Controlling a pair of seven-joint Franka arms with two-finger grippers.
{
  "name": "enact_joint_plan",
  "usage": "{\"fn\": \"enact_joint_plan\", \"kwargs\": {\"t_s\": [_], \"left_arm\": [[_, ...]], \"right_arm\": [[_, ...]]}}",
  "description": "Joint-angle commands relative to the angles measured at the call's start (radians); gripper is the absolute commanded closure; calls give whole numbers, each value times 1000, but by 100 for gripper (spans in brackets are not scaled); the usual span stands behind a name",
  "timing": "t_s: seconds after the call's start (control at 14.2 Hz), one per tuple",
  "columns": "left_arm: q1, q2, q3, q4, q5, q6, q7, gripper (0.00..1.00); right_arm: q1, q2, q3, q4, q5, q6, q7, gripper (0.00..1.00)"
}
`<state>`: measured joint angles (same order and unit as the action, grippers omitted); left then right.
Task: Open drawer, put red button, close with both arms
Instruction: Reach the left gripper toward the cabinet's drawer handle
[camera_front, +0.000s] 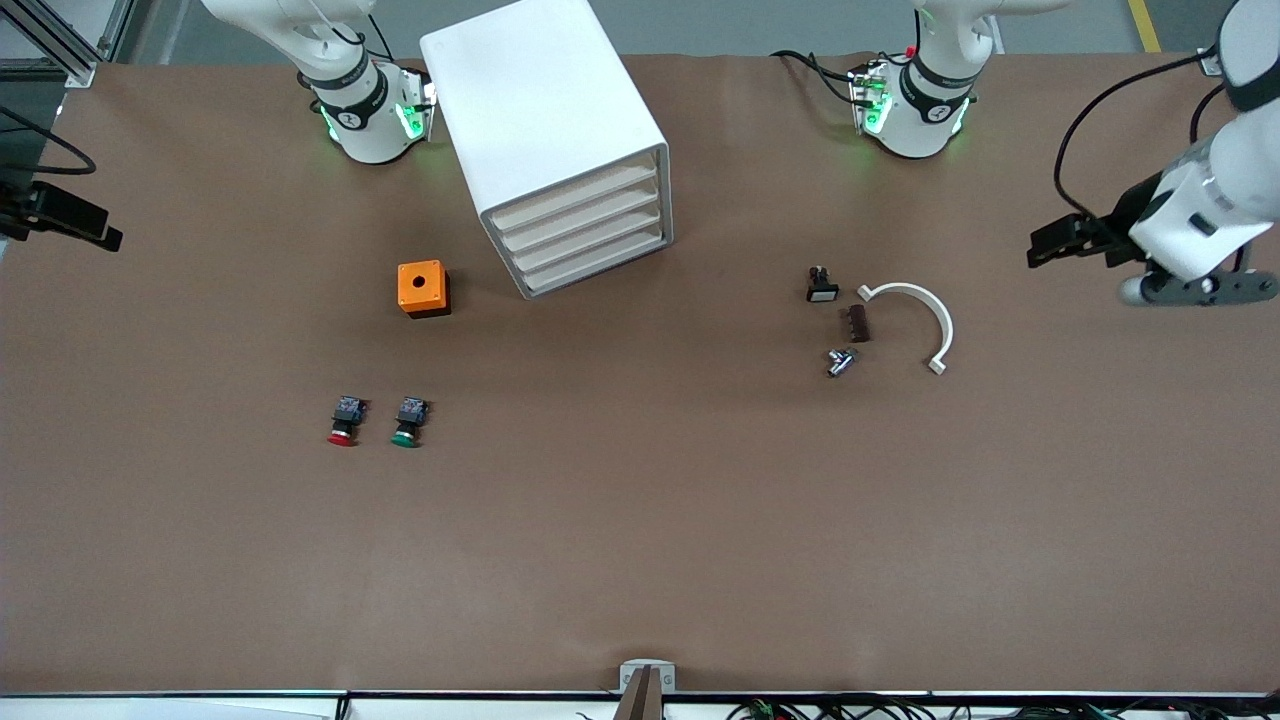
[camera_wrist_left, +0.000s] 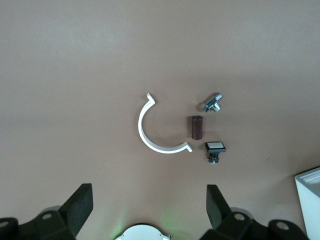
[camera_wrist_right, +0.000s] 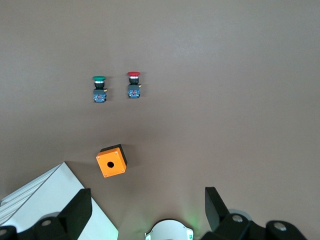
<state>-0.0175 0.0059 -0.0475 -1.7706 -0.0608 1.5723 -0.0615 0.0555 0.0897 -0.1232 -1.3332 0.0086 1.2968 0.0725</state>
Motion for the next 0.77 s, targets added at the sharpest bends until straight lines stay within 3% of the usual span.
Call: {"fn": "enact_joint_plan", "kwargs": {"t_s": [0.0,0.21,0.35,0.49,0.63,0.7], "left_arm": [[-33,109,-23,26,18,-12,-26,0],[-105,209,-38,27,21,-12,-150,0],[-185,261,-38,30,29,-11,-272,0],[-243,351,-43,116,7,-47,-415,0],[-278,487,-46,273,-119,-119,-589,0],[-292,526,-46,305,-189,-121,-666,0]], "right_arm": [[-17,-109,8,-150,7,80,-11,0],[-17,-185,8,-266,7,160,-13,0],[-17,-197,7,-288,7,176,-14,0],[-17,-209,7,-297,7,193,-14,0],[-17,-235,7,-337,7,226,-14,0],[-16,-237,5,-342,7,228,-14,0]]}}
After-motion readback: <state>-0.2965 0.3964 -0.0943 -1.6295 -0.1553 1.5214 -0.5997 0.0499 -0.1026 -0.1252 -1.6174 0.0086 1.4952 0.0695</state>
